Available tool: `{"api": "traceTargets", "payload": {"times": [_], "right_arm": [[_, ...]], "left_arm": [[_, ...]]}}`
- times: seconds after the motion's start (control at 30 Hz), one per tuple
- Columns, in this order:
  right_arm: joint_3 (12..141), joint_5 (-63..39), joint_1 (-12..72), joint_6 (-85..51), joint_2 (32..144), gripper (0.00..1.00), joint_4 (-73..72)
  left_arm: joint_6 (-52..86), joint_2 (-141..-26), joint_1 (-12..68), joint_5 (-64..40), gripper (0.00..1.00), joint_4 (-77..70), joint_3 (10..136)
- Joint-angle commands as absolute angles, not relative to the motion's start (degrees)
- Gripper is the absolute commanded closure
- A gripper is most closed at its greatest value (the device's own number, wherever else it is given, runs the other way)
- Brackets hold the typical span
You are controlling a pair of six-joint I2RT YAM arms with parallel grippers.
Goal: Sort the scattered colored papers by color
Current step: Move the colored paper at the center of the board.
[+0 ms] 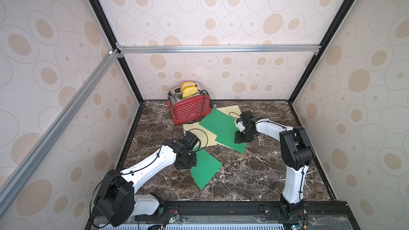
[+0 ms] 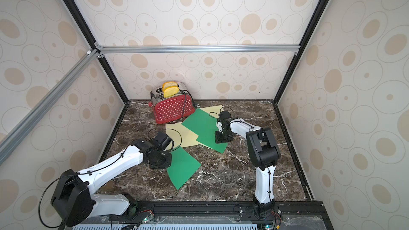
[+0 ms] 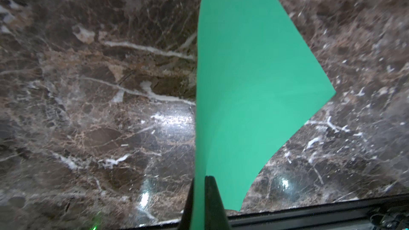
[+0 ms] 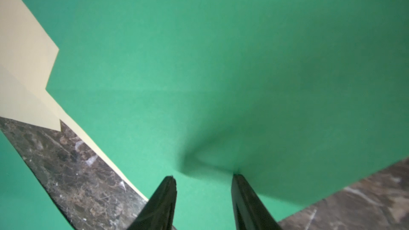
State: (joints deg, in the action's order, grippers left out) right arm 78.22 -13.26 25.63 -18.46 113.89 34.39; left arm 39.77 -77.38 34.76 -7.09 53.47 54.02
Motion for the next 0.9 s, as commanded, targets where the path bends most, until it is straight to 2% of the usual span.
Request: {"api": "traceTargets", "payload": {"times": [0.0,0.13,0.4,0.6,0.77,0.87], "right_arm": [[75.3,-19.25,26.19,-21.6,109.19,0.53,33.42],[68.53,-29.3,27.05,-28.12,104.15,0.53,25.79],[58.99,-37.64,30.36,-33.37,96.83,0.55,16.65],[55.69,-41.31,33.74,-35.43,94.92,0.65,13.28],[52.39,-45.72,35.11,-42.86,97.55,0.76,3.72],[53.5,-46.53,37.58,-44.3,99.67,0.79,2.35]], "left_arm": [[30.39,-80.61,34.85,-7.86,1.0,64.06,58.54],[24.99,-84.11,34.85,-8.59,1.0,67.29,61.61],[18.6,-90.64,34.81,-6.37,1.0,69.46,66.39],[16.32,-94.55,34.77,-0.08,1.0,69.53,69.07],[16.13,-96.12,34.74,1.63,1.0,67.59,69.41],[15.24,-96.49,34.72,3.8,1.0,67.52,70.5]]}}
